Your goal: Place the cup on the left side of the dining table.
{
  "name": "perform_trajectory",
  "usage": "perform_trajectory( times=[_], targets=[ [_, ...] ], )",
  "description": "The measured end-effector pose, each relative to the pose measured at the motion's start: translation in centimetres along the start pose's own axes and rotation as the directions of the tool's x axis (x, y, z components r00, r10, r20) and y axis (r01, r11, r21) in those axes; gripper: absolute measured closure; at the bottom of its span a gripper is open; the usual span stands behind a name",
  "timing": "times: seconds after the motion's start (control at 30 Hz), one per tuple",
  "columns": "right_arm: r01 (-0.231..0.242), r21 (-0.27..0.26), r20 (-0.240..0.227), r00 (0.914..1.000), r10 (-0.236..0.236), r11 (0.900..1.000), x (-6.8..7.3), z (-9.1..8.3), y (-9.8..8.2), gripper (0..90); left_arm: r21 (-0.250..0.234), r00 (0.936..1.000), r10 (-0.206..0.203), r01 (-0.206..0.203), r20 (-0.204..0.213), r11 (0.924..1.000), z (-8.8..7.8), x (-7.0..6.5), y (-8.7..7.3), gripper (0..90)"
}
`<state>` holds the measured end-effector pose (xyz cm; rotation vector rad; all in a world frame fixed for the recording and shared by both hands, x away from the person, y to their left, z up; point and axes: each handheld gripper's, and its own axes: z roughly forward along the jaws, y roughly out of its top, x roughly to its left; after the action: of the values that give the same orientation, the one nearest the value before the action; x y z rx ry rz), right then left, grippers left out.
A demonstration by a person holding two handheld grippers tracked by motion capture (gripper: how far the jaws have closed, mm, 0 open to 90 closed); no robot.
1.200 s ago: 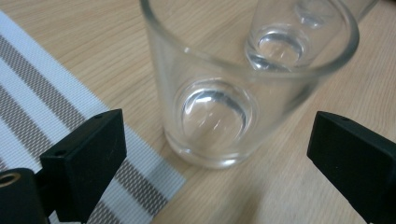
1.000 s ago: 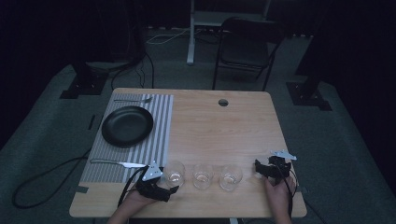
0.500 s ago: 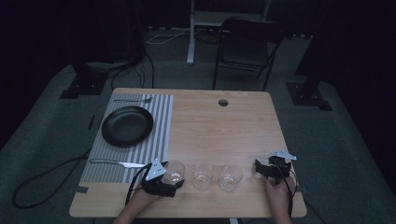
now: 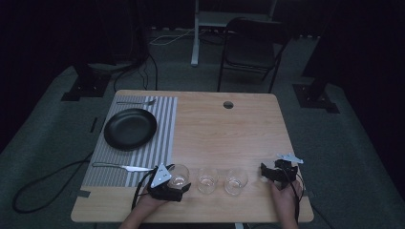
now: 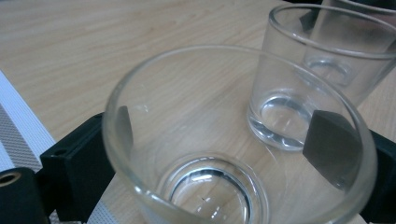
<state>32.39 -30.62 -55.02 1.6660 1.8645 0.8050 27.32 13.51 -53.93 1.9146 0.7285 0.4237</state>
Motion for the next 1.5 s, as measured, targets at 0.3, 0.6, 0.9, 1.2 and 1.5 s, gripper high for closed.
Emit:
perform_trajectory(
  times=[0.3,0.6,0.9,1.2,1.5],
  targets=[
    [0.000,0.000,0.000,1.0000,0.000,1.000,0.0,0.0,0.0,11.4,0.014,0.9995,0.014,-0.014,-0.028,0.9998,-0.1,-0.5,0.3,19.4],
    [0.000,0.000,0.000,1.0000,0.000,1.000,0.0,0.0,0.0,11.5,0.069,0.9995,0.031,-0.031,-0.007,0.9972,-0.1,-0.7,1.2,19.6],
    [0.001,0.000,0.000,1.0000,-0.001,1.000,0.0,0.0,0.0,11.5,0.059,0.9982,0.005,-0.002,-0.060,0.9983,-1.1,0.8,2.4,19.6],
    [0.000,0.000,0.000,1.0000,0.000,1.000,0.0,0.0,0.0,11.4,0.064,0.9895,-0.019,0.028,-0.143,0.9976,-2.3,3.6,3.7,19.5],
    [0.002,0.000,0.000,1.0000,-0.002,1.000,0.0,0.0,0.0,11.5,0.065,0.9713,-0.071,0.088,-0.227,0.9940,-2.9,6.5,4.1,19.5]
  ],
)
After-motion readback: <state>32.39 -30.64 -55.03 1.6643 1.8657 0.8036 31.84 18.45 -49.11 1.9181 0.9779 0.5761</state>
